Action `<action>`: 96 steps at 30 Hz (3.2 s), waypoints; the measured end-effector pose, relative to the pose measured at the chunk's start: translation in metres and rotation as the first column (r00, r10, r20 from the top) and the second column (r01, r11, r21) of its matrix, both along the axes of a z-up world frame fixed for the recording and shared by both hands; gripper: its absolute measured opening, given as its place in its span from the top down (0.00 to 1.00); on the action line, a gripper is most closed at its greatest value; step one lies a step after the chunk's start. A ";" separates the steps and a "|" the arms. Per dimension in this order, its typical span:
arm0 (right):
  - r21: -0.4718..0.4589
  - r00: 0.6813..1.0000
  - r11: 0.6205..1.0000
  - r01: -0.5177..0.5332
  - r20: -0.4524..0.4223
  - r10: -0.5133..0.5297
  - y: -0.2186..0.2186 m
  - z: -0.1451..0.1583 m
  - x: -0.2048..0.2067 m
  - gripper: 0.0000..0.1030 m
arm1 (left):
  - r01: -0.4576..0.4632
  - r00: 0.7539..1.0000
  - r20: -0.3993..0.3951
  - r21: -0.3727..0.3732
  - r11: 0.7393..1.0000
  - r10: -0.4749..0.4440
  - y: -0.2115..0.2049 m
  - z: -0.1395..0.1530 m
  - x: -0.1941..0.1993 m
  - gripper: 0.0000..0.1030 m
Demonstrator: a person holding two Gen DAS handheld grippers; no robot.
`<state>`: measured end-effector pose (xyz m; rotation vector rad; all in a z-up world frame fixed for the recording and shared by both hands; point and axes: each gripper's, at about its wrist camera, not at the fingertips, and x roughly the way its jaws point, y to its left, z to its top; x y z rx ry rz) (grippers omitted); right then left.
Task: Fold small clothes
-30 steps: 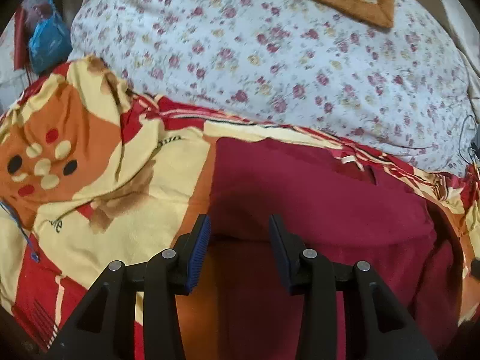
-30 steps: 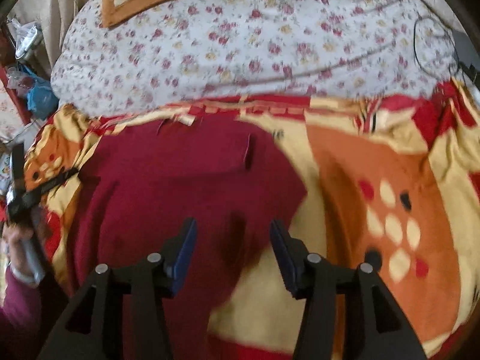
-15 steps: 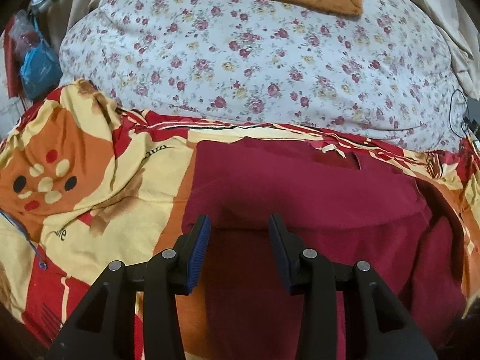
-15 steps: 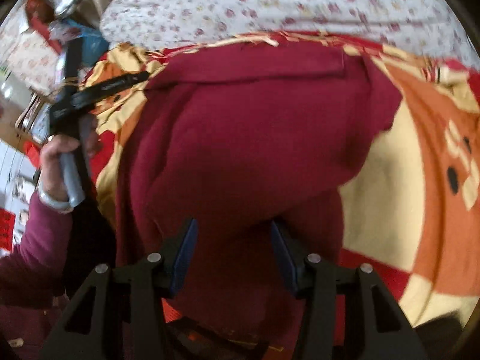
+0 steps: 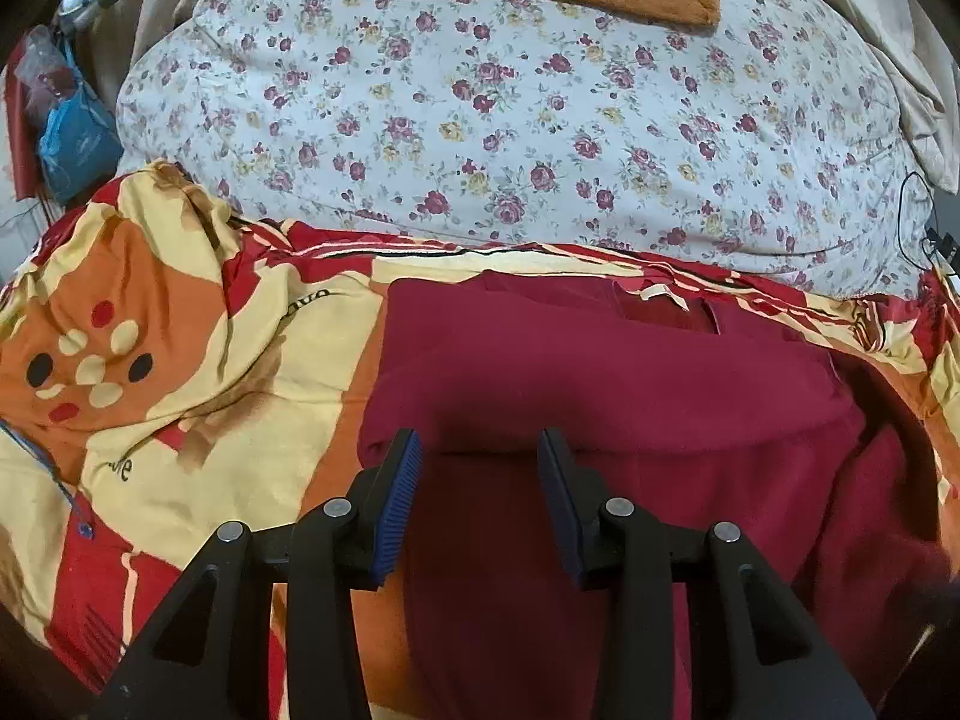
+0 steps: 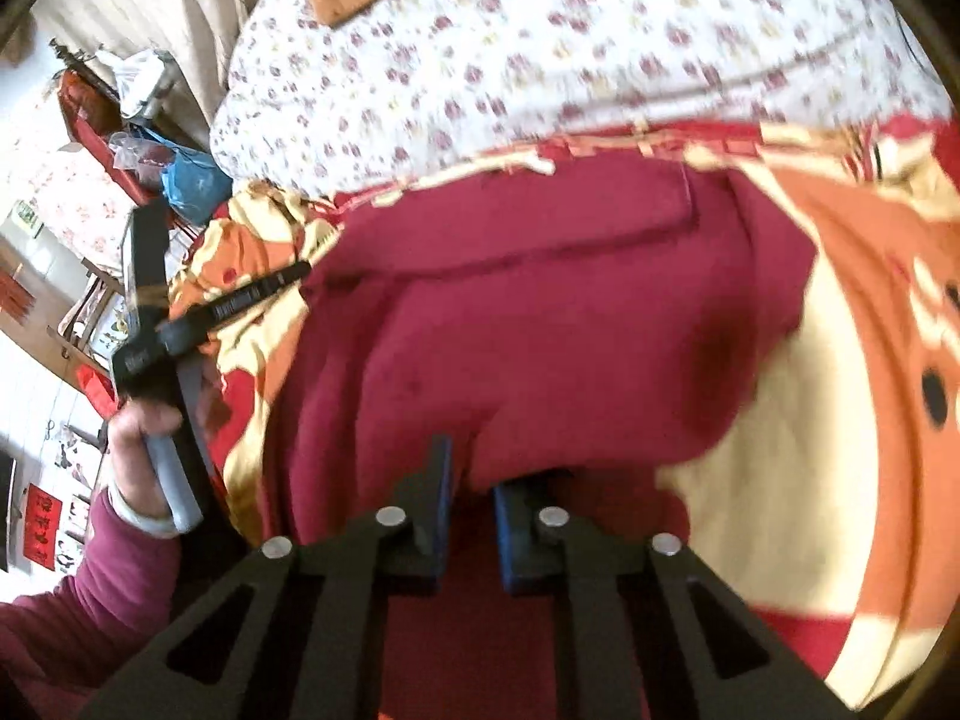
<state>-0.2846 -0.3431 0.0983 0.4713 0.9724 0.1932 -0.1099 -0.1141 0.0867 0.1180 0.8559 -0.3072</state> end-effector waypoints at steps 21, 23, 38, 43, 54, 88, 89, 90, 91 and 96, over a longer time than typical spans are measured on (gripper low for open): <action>0.236 0.997 0.971 0.047 -0.071 -0.031 0.010 -0.037 0.162 0.63 | 0.003 0.988 -0.150 -0.241 0.970 -0.041 0.022 -0.007 0.026 0.62; 0.183 0.999 0.982 0.048 -0.031 -0.043 0.005 -0.026 0.147 0.53 | 0.023 0.985 -0.160 -0.271 0.962 -0.068 0.020 -0.005 0.026 0.61; 0.074 0.997 0.994 0.077 -0.036 -0.074 0.017 -0.043 0.181 0.50 | 0.015 0.978 -0.163 -0.559 0.829 -0.127 0.044 0.008 0.031 0.47; 0.148 0.998 0.988 0.037 0.040 -0.044 0.024 -0.015 0.187 0.42 | 0.000 0.983 -0.153 -0.548 0.836 -0.100 0.048 0.008 0.032 0.46; 0.072 0.996 0.994 0.085 0.027 -0.087 -0.030 -0.001 0.116 0.40 | 0.045 0.958 -0.256 -0.320 0.946 -0.132 0.013 -0.022 0.028 0.46; -0.116 0.927 0.924 0.365 -0.049 -0.373 -0.167 -0.054 0.142 0.90 | 0.008 0.966 -0.248 -0.223 0.975 -0.065 -0.008 -0.014 0.088 0.96; -0.141 0.923 0.920 0.366 -0.068 -0.378 -0.170 -0.061 0.146 0.90 | 0.003 0.963 -0.262 -0.194 0.981 -0.054 -0.010 -0.020 0.090 0.95; -0.134 0.919 0.921 0.366 -0.102 -0.380 -0.173 -0.071 0.149 0.90 | -0.012 0.960 -0.278 -0.162 0.987 -0.034 -0.012 -0.029 0.093 0.95; -0.110 0.916 0.923 0.370 -0.124 -0.382 -0.176 -0.077 0.148 0.90 | -0.022 0.955 -0.296 -0.149 0.989 -0.024 -0.013 -0.036 0.094 0.95; -0.051 0.904 0.913 0.405 -0.128 -0.409 -0.170 -0.048 0.122 0.61 | -0.017 0.961 -0.277 -0.147 0.989 -0.024 -0.012 -0.034 0.088 0.95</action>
